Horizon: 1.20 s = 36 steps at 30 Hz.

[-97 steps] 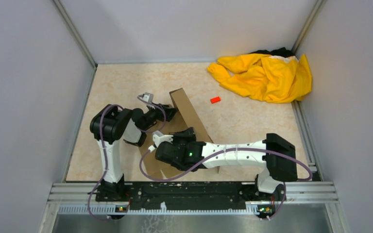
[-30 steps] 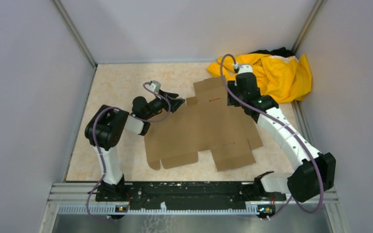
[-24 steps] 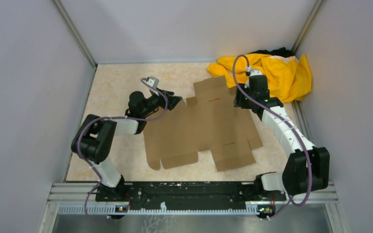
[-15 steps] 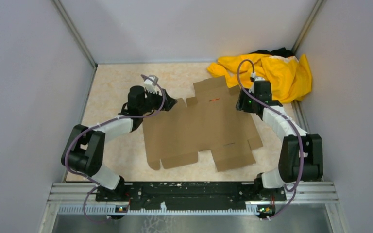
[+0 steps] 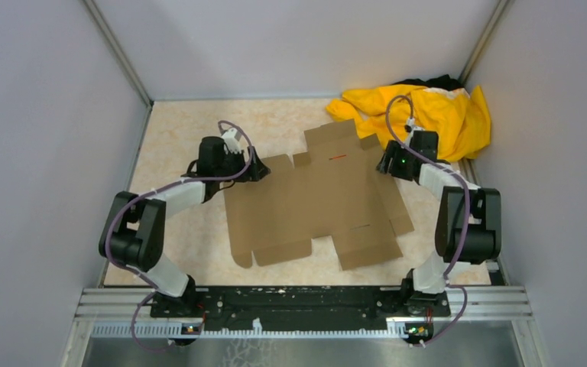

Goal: Fold the paper box

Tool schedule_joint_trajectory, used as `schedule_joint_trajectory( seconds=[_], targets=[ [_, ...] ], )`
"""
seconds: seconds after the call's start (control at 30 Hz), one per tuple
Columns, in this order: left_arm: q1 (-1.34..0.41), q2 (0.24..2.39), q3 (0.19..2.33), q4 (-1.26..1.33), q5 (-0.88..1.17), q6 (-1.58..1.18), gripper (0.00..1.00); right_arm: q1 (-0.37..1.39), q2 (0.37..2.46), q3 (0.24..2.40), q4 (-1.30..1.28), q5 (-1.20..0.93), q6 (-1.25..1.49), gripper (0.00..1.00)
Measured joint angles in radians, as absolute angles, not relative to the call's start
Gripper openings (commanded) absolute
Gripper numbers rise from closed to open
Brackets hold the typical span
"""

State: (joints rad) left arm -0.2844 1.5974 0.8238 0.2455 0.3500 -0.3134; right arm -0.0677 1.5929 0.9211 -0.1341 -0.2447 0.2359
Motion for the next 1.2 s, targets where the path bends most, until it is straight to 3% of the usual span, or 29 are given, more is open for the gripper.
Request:
schedule_joint_trajectory(
  seconds=[0.13,0.23,0.5,0.63,0.87,1.2],
  targets=[
    [-0.285,1.641,0.824,0.241,0.352,-0.314,0.84,-0.067,1.662,0.943,-0.107,-0.303,0.228,0.64],
    [-0.285,1.674,0.827,0.214,0.347,-0.313,0.84,-0.067,1.697,0.95,-0.088,-0.327,0.226,0.59],
    [-0.282,1.771,0.909,0.153,0.341,-0.317,0.8,-0.068,1.713,0.953,-0.041,-0.363,0.218,0.24],
    [-0.278,1.783,0.911,0.176,0.353,-0.333,0.8,-0.068,1.713,0.965,-0.027,-0.379,0.216,0.13],
    [-0.298,1.79,0.882,0.256,0.354,-0.374,0.79,-0.012,1.681,0.992,-0.075,-0.34,0.17,0.08],
    [-0.354,1.765,0.764,0.44,0.3,-0.441,0.78,0.33,1.501,1.222,-0.288,0.05,-0.057,0.01]
  ],
)
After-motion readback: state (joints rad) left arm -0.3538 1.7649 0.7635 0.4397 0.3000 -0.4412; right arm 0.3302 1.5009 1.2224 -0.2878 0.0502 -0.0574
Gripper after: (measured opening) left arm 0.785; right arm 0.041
